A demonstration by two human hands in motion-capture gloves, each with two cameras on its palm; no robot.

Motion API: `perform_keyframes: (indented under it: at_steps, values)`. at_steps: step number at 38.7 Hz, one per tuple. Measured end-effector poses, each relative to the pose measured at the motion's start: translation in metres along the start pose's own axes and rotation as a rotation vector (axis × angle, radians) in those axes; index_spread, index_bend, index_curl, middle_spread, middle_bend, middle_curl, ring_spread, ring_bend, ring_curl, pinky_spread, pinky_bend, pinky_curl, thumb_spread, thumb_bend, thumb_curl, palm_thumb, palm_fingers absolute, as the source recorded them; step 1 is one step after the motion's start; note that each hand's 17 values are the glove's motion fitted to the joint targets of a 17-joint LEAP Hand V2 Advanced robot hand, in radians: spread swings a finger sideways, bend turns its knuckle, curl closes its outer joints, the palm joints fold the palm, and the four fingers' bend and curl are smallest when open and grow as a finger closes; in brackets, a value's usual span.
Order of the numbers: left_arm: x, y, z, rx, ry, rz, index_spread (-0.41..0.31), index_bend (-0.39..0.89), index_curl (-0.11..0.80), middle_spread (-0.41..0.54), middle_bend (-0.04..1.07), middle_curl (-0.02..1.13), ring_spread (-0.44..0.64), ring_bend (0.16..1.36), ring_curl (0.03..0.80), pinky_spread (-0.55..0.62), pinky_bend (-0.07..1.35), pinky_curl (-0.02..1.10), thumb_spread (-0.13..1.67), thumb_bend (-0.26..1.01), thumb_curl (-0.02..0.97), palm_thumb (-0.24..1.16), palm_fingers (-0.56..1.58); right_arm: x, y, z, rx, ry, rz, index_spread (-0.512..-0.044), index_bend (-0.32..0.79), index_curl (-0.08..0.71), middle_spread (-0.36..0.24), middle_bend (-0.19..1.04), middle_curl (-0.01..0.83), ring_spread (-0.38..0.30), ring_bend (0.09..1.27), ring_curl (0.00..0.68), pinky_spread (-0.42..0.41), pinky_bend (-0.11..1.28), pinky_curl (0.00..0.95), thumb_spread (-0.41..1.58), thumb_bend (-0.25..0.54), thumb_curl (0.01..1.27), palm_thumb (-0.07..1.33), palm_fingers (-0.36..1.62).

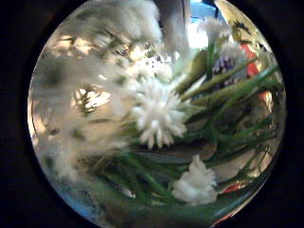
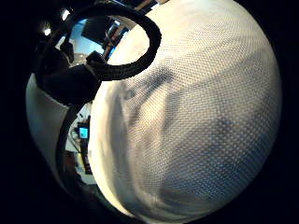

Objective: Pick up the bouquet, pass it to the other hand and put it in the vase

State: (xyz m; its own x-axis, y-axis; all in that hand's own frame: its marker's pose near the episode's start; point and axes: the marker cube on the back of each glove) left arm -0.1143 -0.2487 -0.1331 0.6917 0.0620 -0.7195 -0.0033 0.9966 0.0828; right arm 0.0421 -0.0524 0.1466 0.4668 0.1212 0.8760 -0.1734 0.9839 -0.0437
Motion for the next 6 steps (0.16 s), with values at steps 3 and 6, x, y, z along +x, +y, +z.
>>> perform_keyframes:
  at_steps: [3,6]
  values:
    - [-0.008,0.006,0.004,-0.005,-0.110,-0.215,0.279,0.01,0.100,0.434,0.16,0.30,0.41,0.76,0.337,0.52,0.72,0.38,0.70,-0.06,0.452,0.43,-0.28,0.000,-0.001,0.000,0.000,0.004,-0.012,-0.280,0.13,0.349,-0.168,0.29,0.467,-0.166,0.38,0.414,0.180,0.25,0.346,0.79,-0.029,0.60,0.89,1.08]
    - [-0.036,-0.002,0.014,-0.055,-0.097,-0.213,0.297,0.02,0.078,0.467,0.16,0.29,0.45,0.75,0.325,0.54,0.71,0.37,0.70,-0.05,0.437,0.43,-0.28,0.000,-0.001,0.000,-0.002,0.006,-0.025,-0.280,0.14,0.349,-0.169,0.29,0.468,-0.162,0.38,0.414,0.187,0.24,0.344,0.79,-0.029,0.60,0.89,1.08]
